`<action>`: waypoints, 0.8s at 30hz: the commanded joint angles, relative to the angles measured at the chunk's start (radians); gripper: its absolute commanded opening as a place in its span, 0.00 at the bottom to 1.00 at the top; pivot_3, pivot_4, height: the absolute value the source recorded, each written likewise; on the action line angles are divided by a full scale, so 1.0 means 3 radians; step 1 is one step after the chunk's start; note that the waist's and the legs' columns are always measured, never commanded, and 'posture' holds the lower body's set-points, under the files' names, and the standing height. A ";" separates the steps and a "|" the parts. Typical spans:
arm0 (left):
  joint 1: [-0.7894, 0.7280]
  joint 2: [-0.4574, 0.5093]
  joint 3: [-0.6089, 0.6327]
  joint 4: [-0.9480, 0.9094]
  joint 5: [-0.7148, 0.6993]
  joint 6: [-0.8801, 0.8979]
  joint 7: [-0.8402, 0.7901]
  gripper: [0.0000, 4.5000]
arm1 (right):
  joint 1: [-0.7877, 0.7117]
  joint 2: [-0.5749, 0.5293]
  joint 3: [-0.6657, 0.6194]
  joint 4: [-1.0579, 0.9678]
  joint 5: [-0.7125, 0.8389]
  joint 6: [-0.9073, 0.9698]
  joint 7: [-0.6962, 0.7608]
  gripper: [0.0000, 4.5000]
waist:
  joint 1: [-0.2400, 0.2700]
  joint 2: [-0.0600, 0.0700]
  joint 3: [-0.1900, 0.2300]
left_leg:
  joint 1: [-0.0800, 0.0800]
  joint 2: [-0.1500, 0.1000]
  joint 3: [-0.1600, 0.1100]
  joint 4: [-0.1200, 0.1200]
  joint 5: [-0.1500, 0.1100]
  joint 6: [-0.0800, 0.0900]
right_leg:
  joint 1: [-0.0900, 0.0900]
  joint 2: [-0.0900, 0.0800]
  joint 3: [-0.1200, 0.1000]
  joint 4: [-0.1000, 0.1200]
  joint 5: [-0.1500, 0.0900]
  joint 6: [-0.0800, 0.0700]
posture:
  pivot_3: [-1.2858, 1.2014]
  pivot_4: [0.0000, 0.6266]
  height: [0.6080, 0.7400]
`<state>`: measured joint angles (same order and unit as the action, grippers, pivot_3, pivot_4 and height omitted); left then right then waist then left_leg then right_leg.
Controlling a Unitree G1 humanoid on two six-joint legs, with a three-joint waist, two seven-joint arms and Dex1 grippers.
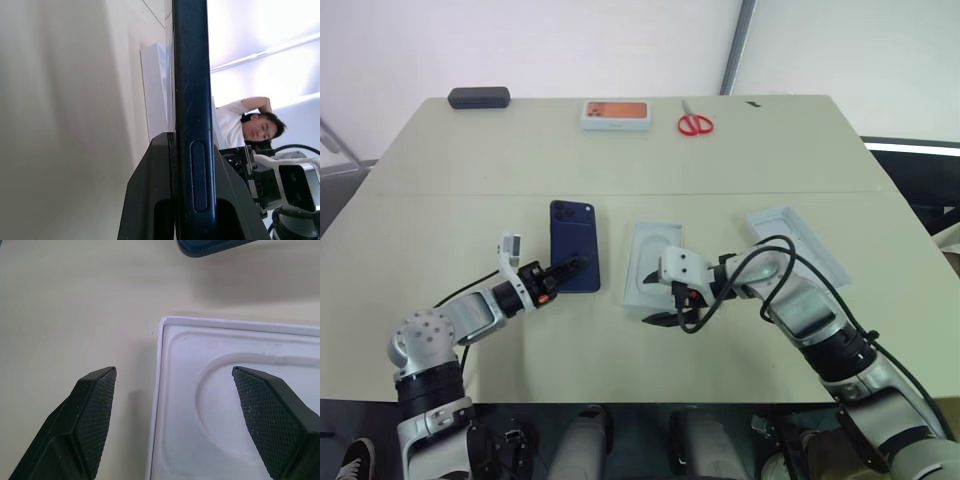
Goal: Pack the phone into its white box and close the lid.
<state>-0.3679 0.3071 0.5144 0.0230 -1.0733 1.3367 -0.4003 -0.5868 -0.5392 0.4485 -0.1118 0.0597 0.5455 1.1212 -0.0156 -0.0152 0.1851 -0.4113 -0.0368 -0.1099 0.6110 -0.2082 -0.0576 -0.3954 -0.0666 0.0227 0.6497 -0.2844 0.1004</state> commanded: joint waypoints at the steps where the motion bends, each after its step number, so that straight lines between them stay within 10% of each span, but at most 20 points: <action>1: -0.0047 0.0036 -0.0013 -0.0160 -0.0135 -0.0051 -0.0016 0.00 | -0.0016 0.0001 0.0019 -0.0048 -0.0025 -0.0066 -0.0025 0.74 | 0.0004 -0.0001 0.0000 | 0.0000 0.0000 0.0000 0.0000 0.0000 0.0000 | 0.0000 -0.0002 0.0000 0.0000 0.0000 0.0000 | 0.52 0.24 1.00; 6: -0.0048 0.0057 -0.0063 -0.0279 -0.0188 0.0023 0.0078 0.00 | -0.0010 -0.0094 0.0176 0.0111 -0.0301 -0.0186 -0.0088 0.22 | 0.0001 -0.0002 0.0000 | 0.0000 -0.0001 0.0000 0.0001 0.0000 0.0000 | 0.0001 -0.0002 0.0000 0.0000 0.0000 0.0000 | 0.52 0.24 1.00; 21: -0.0210 -0.0034 0.0034 -0.0244 -0.0870 -0.0023 0.0680 0.00 | -0.0009 0.0525 0.0292 0.0105 -0.0208 0.0043 -0.0295 0.22 | -0.0024 -0.0003 -0.0001 | 0.0003 0.0004 -0.0002 0.0001 0.0001 -0.0001 | 0.0000 0.0008 0.0000 0.0003 0.0001 -0.0001 | 0.52 0.24 1.00; 24: -0.0193 -0.0065 -0.0024 -0.0259 -0.0922 -0.0063 0.0754 0.00 | 0.0017 0.0540 0.0290 0.0105 -0.0250 0.0068 -0.0312 0.44 | -0.0016 -0.0003 -0.0001 | 0.0003 0.0004 -0.0002 0.0001 0.0001 -0.0002 | 0.0001 0.0008 0.0000 0.0003 0.0001 -0.0002 | 0.52 0.24 1.00</action>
<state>-0.4071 0.2915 0.5043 -0.0371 -1.3021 1.3420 -0.1772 -0.5896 -0.3893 0.5062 -0.0736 -0.0225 0.5571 1.0239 -0.0203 -0.0160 0.1849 -0.4103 -0.0359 -0.1106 0.6112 -0.2078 -0.0581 -0.3952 -0.0644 0.0228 0.6507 -0.2840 0.0999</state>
